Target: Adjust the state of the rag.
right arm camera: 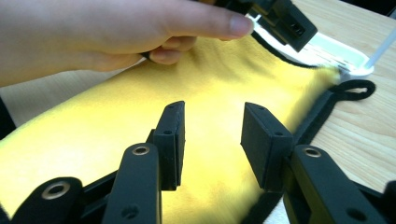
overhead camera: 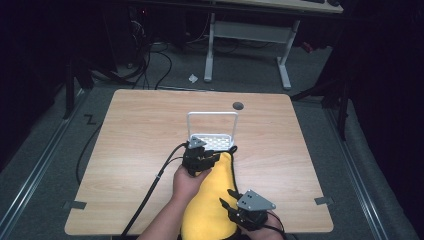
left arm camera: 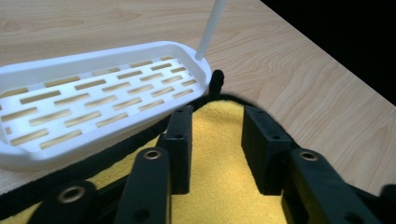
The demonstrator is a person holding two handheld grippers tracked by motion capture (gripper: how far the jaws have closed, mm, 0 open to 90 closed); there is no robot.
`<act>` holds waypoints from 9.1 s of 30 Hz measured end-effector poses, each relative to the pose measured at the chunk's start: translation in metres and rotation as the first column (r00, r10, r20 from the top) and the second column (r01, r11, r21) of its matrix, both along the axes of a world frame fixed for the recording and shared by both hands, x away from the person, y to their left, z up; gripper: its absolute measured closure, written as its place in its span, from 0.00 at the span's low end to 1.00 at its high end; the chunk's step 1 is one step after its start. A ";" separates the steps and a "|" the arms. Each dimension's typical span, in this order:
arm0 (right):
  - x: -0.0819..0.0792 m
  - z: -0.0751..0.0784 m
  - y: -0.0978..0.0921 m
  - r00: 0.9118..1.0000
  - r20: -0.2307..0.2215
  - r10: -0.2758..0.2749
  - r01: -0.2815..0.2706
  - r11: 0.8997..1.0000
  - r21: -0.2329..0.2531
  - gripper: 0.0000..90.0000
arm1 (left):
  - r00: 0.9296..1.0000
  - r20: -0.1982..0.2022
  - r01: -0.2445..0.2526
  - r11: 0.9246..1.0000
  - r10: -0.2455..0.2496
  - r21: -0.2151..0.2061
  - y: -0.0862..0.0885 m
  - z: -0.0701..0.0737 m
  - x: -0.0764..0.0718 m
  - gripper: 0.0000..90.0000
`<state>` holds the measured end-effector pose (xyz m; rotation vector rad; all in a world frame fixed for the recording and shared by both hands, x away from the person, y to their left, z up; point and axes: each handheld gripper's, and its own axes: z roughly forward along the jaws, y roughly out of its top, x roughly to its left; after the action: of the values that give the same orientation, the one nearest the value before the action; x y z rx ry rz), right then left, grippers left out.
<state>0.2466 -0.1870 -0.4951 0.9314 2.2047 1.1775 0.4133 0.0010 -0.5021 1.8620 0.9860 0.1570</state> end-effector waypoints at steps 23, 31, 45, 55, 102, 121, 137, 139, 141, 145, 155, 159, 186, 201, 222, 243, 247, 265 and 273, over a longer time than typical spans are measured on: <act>0.008 -0.013 0.001 0.999 -0.035 -0.004 0.002 0.999 -0.034 0.70 | 0.998 -0.007 -0.059 0.998 0.059 -0.027 0.041 -0.006 -0.012 0.68; 0.010 -0.015 0.002 0.999 -0.042 -0.002 0.000 0.999 -0.040 0.70 | 0.998 -0.006 -0.058 0.998 0.058 -0.024 0.063 -0.011 -0.025 0.67; 0.028 -0.018 -0.004 0.999 -0.039 -0.013 0.012 0.999 -0.034 0.67 | 1.000 0.004 -0.002 0.998 0.002 0.066 0.097 -0.021 -0.068 0.57; 0.085 -0.031 -0.014 0.980 -0.152 -0.125 0.110 0.988 -0.105 0.89 | 1.000 -0.001 0.010 0.982 -0.010 0.188 0.087 -0.033 -0.074 0.76; 0.066 -0.022 -0.029 0.985 -0.150 -0.082 0.081 0.997 -0.017 0.66 | 0.986 -0.156 -0.043 0.996 0.056 0.081 0.077 -0.031 -0.020 0.75; 0.126 -0.037 -0.015 0.956 -0.229 -0.185 0.181 0.983 -0.038 0.62 | 0.994 -0.106 -0.038 0.999 0.041 0.034 0.080 -0.039 -0.027 0.81; 0.117 -0.038 -0.008 0.965 -0.212 -0.153 0.153 0.988 -0.020 0.86 | 0.994 -0.095 -0.053 0.997 0.057 0.047 0.080 -0.038 -0.029 0.82; 0.116 -0.038 -0.007 0.964 -0.216 -0.158 0.157 0.987 -0.021 0.86 | 0.993 -0.100 -0.052 0.998 0.056 0.043 0.080 -0.039 -0.028 0.82; 0.117 -0.038 -0.008 0.962 -0.222 -0.159 0.159 0.987 -0.018 0.86 | 0.994 -0.096 -0.053 0.998 0.057 0.046 0.080 -0.038 -0.028 0.82; 0.117 -0.038 -0.007 0.964 -0.215 -0.158 0.156 0.987 -0.024 0.86 | 0.994 -0.095 -0.053 0.997 0.058 0.049 0.080 -0.038 -0.028 0.84; 0.110 -0.033 -0.009 0.974 -0.166 -0.153 0.152 0.988 -0.017 0.86 | 0.993 -0.113 -0.044 0.999 0.044 0.008 0.083 -0.037 -0.027 0.89; 0.106 -0.025 -0.009 0.980 -0.130 -0.151 0.152 0.988 0.000 0.86 | 0.995 -0.085 -0.046 0.999 0.044 -0.020 0.084 -0.031 -0.029 0.92; 0.120 0.057 -0.009 0.977 0.101 -0.188 0.174 0.976 0.134 0.86 | 0.979 0.178 -0.087 0.992 0.102 -0.087 0.085 0.065 -0.013 0.93; 0.132 0.113 -0.007 0.954 0.214 -0.212 0.176 0.968 0.178 0.86 | 0.951 0.285 -0.088 0.988 0.123 -0.131 0.086 0.123 -0.002 0.93; 0.137 0.181 -0.012 0.914 0.332 -0.233 0.165 0.962 0.219 0.86 | 0.904 0.406 -0.070 0.984 0.131 -0.163 0.078 0.187 0.005 0.93; 0.166 0.178 -0.016 0.903 0.337 -0.267 0.200 0.955 0.219 0.86 | 0.917 0.380 -0.065 0.985 0.122 -0.158 0.071 0.182 0.045 0.93; 0.186 0.172 -0.017 0.902 0.317 -0.293 0.224 0.945 0.238 0.86 | 0.927 0.351 -0.082 0.985 0.130 -0.149 0.069 0.178 0.066 0.93; 0.245 0.131 -0.021 0.953 0.222 -0.208 0.200 0.978 0.059 0.86 | 0.979 0.192 -0.058 0.997 0.067 -0.048 0.074 0.120 0.119 0.93; 0.253 0.108 -0.032 0.976 0.134 -0.174 0.164 0.983 0.077 0.85 | 0.991 0.123 -0.048 0.998 0.051 -0.027 0.077 0.104 0.125 0.94</act>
<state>0.5001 -0.2190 -0.3875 1.0093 1.9460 1.2029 0.5379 0.0778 -0.3983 1.7840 0.9451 0.2860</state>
